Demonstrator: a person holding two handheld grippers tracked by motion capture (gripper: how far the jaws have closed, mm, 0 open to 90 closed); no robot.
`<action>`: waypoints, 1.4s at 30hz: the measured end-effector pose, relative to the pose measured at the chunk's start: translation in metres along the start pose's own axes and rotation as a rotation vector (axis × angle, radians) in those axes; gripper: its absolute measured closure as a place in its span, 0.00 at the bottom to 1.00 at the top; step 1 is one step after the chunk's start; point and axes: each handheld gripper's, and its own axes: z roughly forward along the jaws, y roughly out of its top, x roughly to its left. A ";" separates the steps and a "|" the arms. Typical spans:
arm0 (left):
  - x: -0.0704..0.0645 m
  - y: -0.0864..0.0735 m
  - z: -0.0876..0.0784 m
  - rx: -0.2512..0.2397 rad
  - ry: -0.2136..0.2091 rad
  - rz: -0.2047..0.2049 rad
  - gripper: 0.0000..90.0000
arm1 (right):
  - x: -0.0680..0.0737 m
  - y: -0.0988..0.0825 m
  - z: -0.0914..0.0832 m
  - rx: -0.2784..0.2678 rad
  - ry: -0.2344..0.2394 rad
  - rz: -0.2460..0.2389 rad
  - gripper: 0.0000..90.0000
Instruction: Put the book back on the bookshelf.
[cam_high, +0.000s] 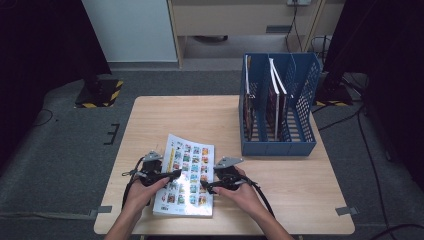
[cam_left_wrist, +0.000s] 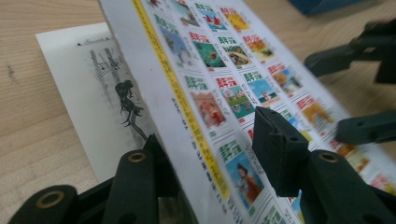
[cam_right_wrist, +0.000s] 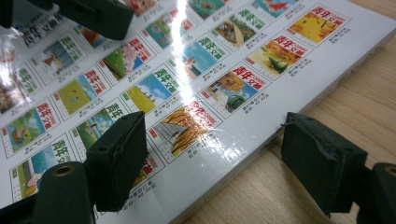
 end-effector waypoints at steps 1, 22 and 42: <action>0.000 0.000 -0.001 -0.001 0.004 0.012 0.61 | 0.000 0.000 0.000 -0.003 -0.002 -0.001 0.26; -0.022 0.004 -0.023 -0.188 0.007 0.125 0.94 | -0.002 0.000 0.000 0.013 0.014 0.031 0.16; -0.014 0.001 -0.024 -0.213 0.018 0.118 0.92 | -0.002 0.000 0.004 0.006 0.128 0.098 0.12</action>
